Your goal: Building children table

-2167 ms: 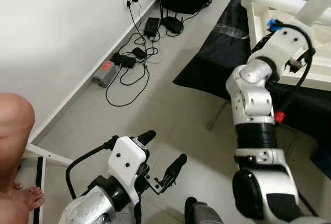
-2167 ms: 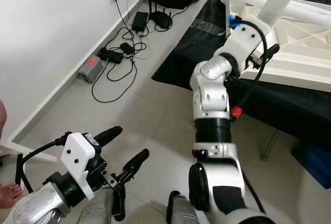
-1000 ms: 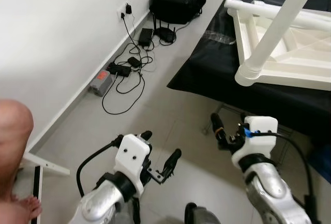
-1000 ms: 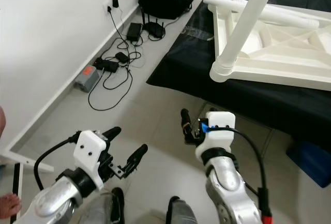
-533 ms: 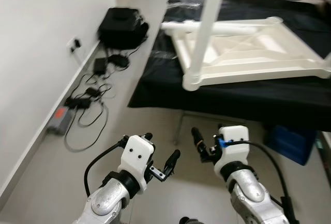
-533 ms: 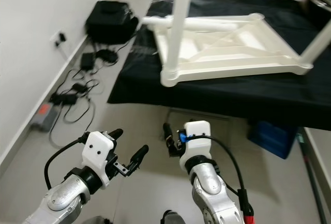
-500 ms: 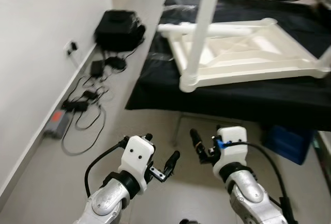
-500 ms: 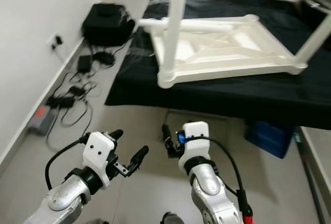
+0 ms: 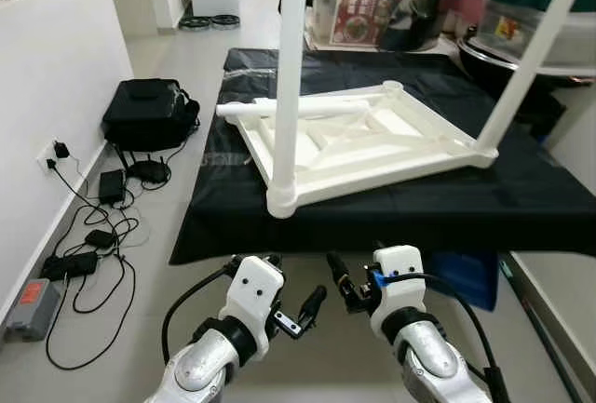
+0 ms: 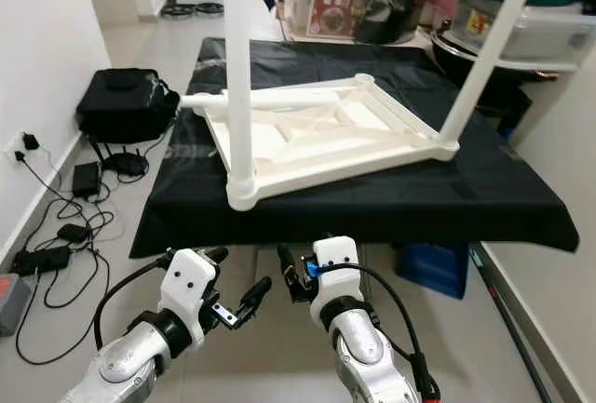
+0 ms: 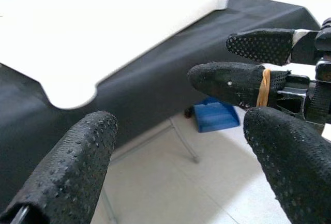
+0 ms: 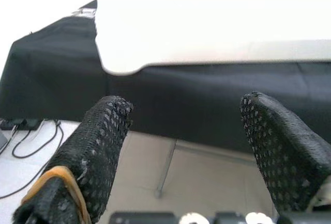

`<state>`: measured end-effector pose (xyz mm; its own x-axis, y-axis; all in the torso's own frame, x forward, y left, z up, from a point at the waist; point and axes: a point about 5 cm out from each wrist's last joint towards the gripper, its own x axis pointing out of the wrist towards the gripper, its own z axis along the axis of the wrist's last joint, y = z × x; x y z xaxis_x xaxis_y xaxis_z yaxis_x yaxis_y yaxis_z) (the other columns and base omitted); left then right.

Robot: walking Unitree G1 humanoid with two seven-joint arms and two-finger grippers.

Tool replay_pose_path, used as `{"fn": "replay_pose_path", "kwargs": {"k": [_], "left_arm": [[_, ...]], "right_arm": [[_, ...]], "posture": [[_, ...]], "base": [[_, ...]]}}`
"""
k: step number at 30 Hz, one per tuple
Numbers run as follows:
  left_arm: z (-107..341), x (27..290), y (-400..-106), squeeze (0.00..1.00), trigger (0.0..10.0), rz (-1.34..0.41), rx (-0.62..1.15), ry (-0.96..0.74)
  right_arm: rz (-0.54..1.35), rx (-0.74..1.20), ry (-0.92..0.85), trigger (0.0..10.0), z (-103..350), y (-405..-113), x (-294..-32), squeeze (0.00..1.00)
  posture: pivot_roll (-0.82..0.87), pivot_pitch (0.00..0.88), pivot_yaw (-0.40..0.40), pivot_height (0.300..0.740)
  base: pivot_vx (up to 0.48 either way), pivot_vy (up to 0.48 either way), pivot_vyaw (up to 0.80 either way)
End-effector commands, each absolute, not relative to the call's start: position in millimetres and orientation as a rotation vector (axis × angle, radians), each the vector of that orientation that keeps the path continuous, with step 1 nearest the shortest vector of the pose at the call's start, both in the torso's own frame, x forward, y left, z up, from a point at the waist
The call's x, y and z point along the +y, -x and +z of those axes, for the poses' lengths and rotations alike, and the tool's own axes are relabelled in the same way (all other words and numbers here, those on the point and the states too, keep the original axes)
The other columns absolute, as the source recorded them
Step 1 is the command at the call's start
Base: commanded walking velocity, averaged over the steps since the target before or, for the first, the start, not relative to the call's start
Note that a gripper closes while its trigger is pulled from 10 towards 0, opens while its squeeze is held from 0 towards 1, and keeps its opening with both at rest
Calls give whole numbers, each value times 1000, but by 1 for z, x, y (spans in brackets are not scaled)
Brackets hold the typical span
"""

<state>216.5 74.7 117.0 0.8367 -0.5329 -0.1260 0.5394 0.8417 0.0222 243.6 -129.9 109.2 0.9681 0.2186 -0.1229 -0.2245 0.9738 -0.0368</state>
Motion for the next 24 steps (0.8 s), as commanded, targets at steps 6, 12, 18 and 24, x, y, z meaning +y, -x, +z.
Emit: {"fn": "replay_pose_path", "kwargs": {"k": [6,12,18,24], "left_arm": [[112,75,-219,0,10000,-574,130,-81],[112,78,-221,0,10000,-518,136,-95],[111,80,-221,0,10000,-511,141,-102],[113,80,-221,0,10000,-512,128,-88]], "right_arm": [[209,120,41,10000,107,-248,-132,0],[210,152,26,10000,104,-248,-133,0],[190,132,45,10000,106,-248,-135,0],[205,143,36,10000,107,-247,-134,0]], "posture": [[116,20,-47,740],[124,35,-40,740],[128,53,-47,740],[131,70,-51,740]], "base": [[389,-269,0],[52,-60,0],[0,0,0],[0,0,0]]}}
